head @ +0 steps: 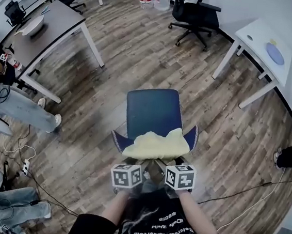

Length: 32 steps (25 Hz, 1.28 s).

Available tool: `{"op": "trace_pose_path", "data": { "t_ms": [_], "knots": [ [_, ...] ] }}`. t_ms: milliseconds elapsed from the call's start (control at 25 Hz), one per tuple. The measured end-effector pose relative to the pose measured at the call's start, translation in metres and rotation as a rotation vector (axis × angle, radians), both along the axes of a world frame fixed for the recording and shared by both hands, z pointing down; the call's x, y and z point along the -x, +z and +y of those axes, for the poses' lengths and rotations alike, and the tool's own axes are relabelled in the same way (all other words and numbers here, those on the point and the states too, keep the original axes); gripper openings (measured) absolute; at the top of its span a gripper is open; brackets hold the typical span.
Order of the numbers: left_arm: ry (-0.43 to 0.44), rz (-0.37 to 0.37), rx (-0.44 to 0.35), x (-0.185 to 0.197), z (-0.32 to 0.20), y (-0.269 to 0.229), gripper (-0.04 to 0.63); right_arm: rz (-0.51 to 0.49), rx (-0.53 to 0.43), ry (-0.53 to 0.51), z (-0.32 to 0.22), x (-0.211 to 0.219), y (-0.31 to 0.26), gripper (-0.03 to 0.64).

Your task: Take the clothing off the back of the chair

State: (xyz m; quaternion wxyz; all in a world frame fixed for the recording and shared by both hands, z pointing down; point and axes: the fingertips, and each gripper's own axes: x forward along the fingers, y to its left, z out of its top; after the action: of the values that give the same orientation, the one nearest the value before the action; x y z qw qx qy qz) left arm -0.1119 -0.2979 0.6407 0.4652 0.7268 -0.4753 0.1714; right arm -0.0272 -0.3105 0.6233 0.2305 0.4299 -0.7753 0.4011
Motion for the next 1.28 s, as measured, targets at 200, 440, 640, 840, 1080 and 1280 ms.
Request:
{"op": "trace_pose_path", "data": {
  "t_ms": [200,440,640,840,1080,1280],
  "knots": [
    [0.019,0.014,-0.006,-0.008,0.001,-0.001,0.192,-0.006,0.015,-0.029,0.002,0.002,0.0,0.318],
    [0.005,0.018,-0.013,-0.014,0.001,-0.006,0.098,0.022,-0.008,-0.1,0.006,0.008,-0.005,0.182],
    [-0.028,0.045,-0.004,-0.019,0.01,-0.009,0.075,0.049,-0.029,-0.175,0.011,0.011,-0.011,0.091],
    [-0.05,0.035,-0.016,-0.023,0.013,-0.022,0.067,0.022,-0.071,-0.216,0.012,0.01,-0.024,0.071],
    [-0.045,0.047,-0.098,-0.031,0.024,-0.047,0.066,0.045,-0.193,-0.348,0.024,0.004,-0.05,0.066],
    [-0.043,0.041,-0.159,-0.035,0.034,-0.076,0.066,-0.013,-0.253,-0.382,0.031,0.0,-0.074,0.065]
  ]
}}
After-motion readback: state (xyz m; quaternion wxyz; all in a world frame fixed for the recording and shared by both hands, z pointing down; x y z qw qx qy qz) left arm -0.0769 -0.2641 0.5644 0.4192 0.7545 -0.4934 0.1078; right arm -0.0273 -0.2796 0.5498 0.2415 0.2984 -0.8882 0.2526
